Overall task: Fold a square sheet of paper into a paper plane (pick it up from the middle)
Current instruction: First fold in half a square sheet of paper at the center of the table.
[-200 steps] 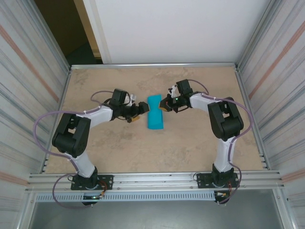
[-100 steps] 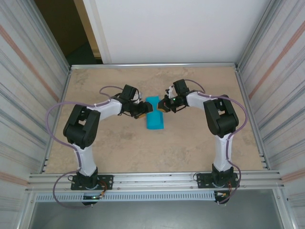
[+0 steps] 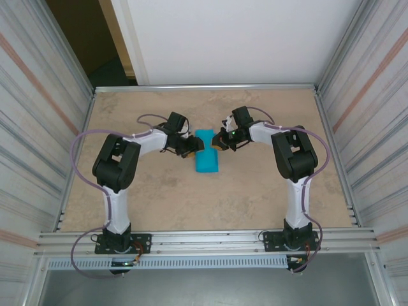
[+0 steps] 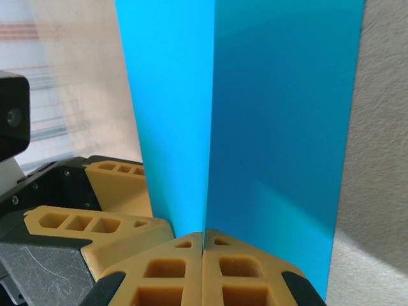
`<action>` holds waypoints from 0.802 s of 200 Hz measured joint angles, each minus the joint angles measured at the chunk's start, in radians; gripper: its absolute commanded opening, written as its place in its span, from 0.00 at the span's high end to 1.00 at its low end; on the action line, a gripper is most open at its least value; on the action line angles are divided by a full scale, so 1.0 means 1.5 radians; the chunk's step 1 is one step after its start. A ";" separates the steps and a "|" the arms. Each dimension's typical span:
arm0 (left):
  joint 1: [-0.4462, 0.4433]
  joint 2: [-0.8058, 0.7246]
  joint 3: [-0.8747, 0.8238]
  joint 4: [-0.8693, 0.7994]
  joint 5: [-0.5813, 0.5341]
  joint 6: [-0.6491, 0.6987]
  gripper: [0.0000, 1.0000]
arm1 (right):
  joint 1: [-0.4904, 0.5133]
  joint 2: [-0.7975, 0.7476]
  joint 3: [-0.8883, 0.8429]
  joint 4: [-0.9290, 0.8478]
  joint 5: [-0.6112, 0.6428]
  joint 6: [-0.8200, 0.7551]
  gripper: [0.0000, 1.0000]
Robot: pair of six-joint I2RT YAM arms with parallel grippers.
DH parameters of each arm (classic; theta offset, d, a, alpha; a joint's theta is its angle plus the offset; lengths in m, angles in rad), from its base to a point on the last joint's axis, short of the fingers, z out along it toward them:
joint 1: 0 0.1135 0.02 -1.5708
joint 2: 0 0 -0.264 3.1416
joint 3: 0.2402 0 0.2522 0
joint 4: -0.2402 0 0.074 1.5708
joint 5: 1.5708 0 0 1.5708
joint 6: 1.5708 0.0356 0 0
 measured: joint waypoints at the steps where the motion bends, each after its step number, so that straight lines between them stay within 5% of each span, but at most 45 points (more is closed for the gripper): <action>1: 0.000 0.000 0.000 0.000 0.000 0.000 0.52 | 0.000 0.000 0.000 -0.001 0.000 0.000 1.00; 47: 0.000 0.019 0.026 -0.021 -0.001 0.009 0.56 | -0.001 0.007 0.006 -0.006 0.000 0.000 0.96; 106: 0.001 0.031 0.039 -0.045 -0.010 0.012 0.58 | -0.013 -0.004 0.003 -0.021 0.021 -0.004 0.67; 160: -0.014 0.052 0.084 -0.104 -0.047 0.020 0.56 | -0.053 -0.147 -0.083 -0.027 0.089 -0.002 0.58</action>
